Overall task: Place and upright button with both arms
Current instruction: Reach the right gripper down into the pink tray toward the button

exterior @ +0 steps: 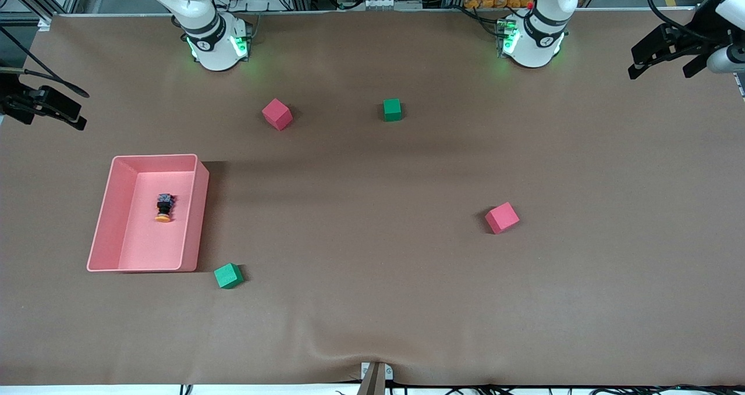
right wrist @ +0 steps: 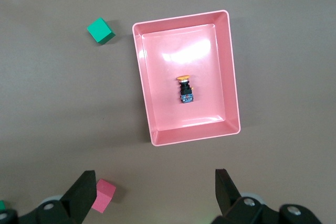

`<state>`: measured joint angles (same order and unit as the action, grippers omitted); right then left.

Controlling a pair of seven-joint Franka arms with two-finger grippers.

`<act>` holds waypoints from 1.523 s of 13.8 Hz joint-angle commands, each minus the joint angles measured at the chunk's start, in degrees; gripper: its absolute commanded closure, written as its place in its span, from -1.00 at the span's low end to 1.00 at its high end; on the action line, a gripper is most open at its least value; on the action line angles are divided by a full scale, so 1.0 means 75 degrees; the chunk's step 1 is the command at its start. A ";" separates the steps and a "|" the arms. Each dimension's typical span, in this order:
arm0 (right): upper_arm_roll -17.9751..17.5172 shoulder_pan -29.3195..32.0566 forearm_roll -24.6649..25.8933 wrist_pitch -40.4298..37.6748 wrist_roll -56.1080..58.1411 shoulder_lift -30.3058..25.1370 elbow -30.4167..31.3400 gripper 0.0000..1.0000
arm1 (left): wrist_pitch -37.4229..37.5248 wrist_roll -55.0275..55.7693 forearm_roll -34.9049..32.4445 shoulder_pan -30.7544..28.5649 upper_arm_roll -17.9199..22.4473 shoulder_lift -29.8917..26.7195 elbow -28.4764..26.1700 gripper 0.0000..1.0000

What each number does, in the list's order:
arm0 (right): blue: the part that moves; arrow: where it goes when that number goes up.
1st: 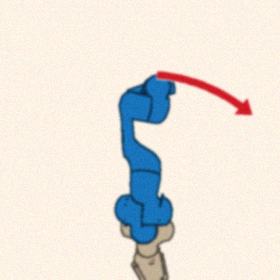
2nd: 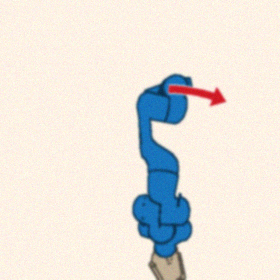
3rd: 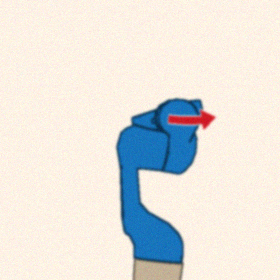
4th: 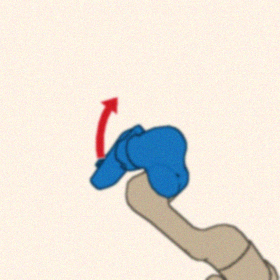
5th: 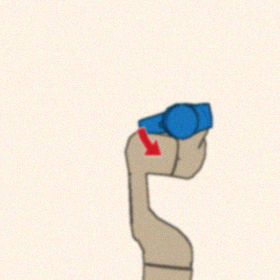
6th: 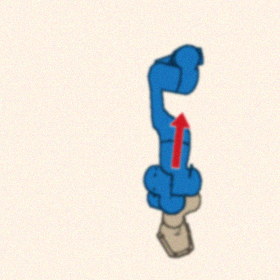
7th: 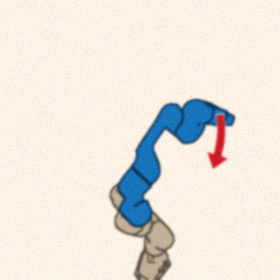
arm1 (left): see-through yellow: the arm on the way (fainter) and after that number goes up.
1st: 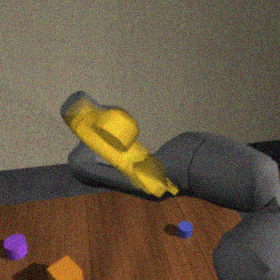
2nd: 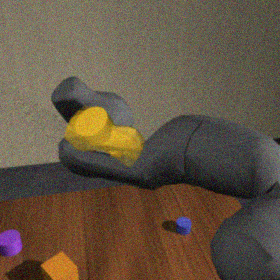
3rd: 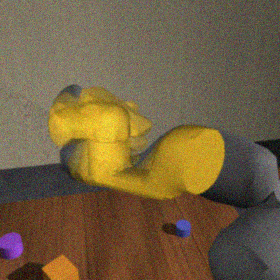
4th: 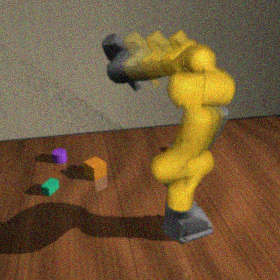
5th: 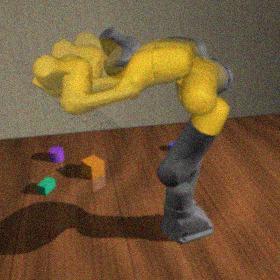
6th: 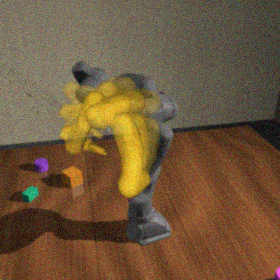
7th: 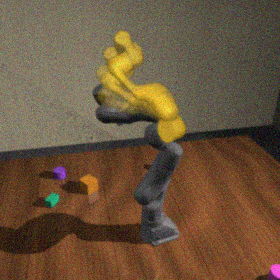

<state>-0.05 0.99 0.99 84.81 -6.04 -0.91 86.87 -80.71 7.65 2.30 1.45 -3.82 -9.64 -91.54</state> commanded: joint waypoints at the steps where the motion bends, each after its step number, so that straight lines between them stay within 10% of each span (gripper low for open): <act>1: -0.0075 0.0079 0.0114 0.0071 -0.0051 -0.0183 0.0182 -1.00 | 0.0074 -0.0153 0.0056 -0.0041 0.0005 0.0066 0.0252 -1.00; 8: -0.0075 0.0067 0.0126 0.0001 0.0043 0.0190 0.0101 -1.00 | 0.0074 -0.0339 -0.0166 -0.0111 0.0075 0.0160 0.0253 -1.00; 21: 0.0581 0.0653 -0.0797 0.2549 0.1438 0.3520 0.0975 -1.00 | 0.0133 -0.0352 -0.0167 -0.0299 0.0040 0.0113 0.0088 -1.00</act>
<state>4.41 4.69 -1.49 98.91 3.85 25.07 90.60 -80.48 6.13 1.89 0.51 -3.24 -8.44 -91.23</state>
